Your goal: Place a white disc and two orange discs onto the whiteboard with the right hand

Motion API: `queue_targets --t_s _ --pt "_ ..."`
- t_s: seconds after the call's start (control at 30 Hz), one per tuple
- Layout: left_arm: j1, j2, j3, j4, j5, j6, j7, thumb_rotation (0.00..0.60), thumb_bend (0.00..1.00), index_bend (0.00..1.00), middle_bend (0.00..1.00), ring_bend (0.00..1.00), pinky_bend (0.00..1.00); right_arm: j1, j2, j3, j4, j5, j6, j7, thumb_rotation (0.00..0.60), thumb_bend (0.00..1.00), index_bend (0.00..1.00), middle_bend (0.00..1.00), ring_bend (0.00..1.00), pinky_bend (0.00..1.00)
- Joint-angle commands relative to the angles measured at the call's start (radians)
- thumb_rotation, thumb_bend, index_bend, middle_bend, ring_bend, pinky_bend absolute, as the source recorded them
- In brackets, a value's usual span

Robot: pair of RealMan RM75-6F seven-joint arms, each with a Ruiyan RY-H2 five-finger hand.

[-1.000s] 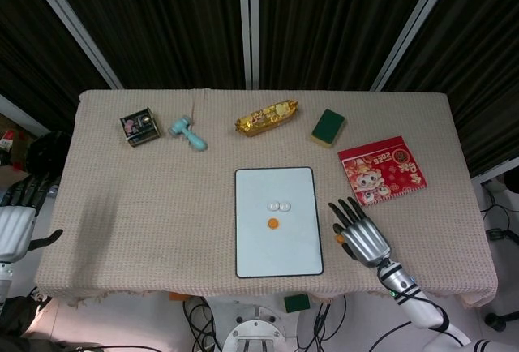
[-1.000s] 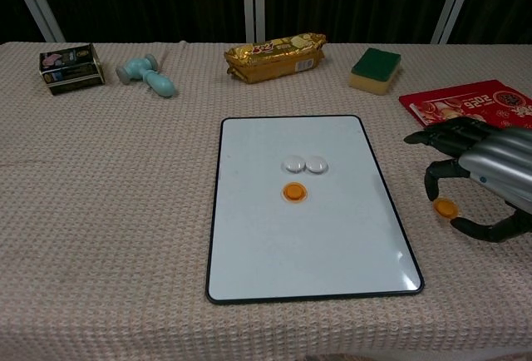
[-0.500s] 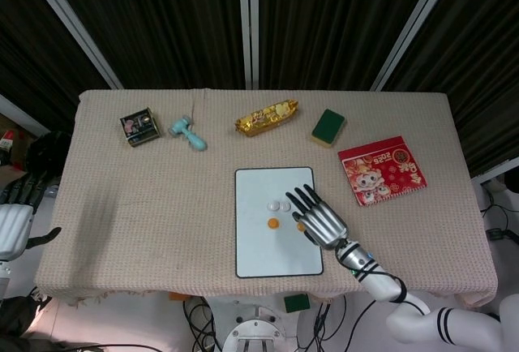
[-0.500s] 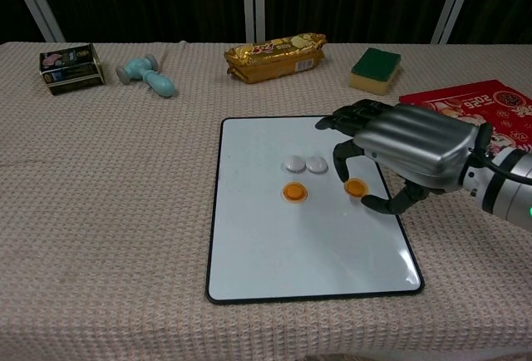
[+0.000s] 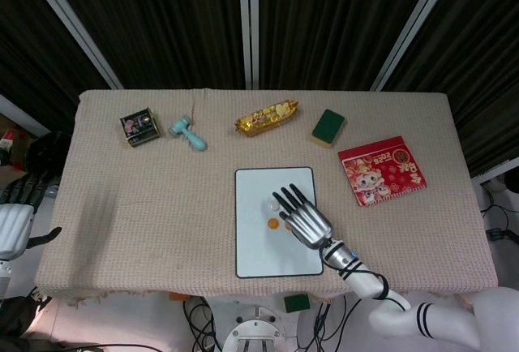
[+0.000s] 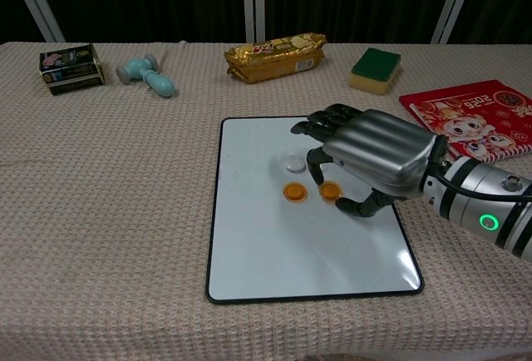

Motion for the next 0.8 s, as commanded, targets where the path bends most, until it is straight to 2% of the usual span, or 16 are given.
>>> queue_targets --t_s 0.03,0.8 --pt "0.000 0.000 0.000 0.001 -0.002 -0.002 -0.002 0.600 0.13 0.11 0.04 0.00 0.10 0.004 -0.012 -0.001 0.012 0.009 -0.002 -0.007 0.600 0.37 0.57 0.01 0.00 0.00" --pt "0.003 -0.003 0.001 0.015 -0.004 -0.001 -0.017 0.600 0.13 0.11 0.04 0.00 0.10 0.032 -0.051 -0.003 0.035 0.054 -0.010 -0.028 0.600 0.37 0.55 0.00 0.00 0.00"
